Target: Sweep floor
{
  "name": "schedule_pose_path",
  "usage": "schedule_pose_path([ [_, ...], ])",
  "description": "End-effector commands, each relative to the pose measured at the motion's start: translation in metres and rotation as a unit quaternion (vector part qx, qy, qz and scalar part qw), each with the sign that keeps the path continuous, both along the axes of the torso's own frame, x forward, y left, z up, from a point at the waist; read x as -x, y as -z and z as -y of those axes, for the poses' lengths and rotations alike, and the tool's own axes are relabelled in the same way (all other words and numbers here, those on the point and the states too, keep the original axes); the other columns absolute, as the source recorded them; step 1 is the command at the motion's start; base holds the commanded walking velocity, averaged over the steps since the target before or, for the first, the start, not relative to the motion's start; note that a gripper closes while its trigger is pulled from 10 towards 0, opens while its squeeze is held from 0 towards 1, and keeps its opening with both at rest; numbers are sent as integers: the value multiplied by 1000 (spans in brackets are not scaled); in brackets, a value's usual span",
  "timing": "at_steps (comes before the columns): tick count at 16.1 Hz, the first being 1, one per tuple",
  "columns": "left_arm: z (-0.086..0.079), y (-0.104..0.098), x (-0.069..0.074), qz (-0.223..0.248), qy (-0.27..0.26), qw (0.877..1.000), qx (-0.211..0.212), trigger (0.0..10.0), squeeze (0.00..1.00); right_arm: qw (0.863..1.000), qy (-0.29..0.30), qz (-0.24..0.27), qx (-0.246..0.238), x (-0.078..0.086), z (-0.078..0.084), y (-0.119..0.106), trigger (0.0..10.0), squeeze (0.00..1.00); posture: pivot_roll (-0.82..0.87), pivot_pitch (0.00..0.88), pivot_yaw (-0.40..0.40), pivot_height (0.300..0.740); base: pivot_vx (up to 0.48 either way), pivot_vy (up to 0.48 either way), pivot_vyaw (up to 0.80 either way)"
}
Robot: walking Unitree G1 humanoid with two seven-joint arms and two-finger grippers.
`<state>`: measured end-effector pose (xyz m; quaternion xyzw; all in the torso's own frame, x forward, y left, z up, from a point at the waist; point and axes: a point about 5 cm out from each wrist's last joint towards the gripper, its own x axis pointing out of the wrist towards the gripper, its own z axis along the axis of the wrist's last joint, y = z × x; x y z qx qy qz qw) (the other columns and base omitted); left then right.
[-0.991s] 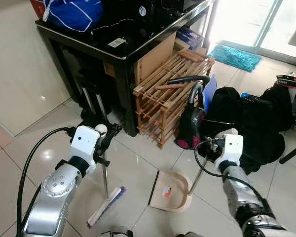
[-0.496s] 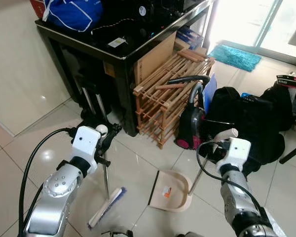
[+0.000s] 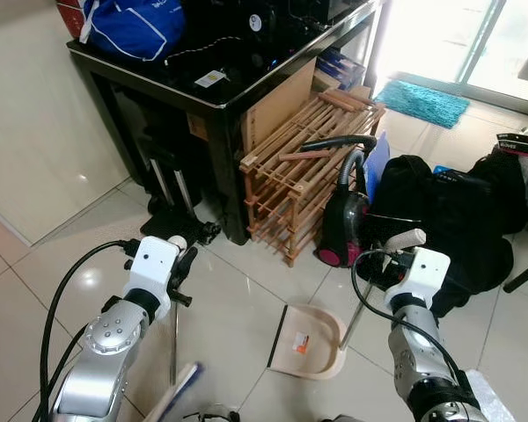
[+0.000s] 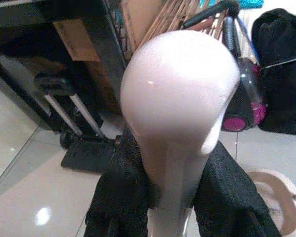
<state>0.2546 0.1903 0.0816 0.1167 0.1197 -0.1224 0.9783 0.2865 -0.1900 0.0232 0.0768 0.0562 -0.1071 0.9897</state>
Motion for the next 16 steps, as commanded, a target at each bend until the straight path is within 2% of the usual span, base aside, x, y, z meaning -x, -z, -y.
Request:
schedule_pose_path([
  [1, -13, 0, -1, 7, -20, 1000, -14, 10000, 0, 1000, 2, 1, -6, -3, -2, -2, 10000, 0, 76, 35, 61, 740, 0, 0, 0],
  [5, -30, 22, 16, -12, -32, 999, -17, 10000, 0, 1000, -5, -4, 19, -10, -5, -6, 10000, 0, 79, 40, 45, 740, 0, 0, 0],
  [10, -26, 16, 22, 1, -31, 999, -13, 10000, 0, 999, 3, -28, 16, -9, -6, 1, 10000, 0, 93, 64, 37, 740, 0, 0, 0],
  [16, -20, 10, 33, 2, -20, 1000, -13, 10000, 0, 1000, 1, -24, 4, -16, -7, -4, 10000, 0, 116, 104, 35, 740, 0, 0, 0],
])
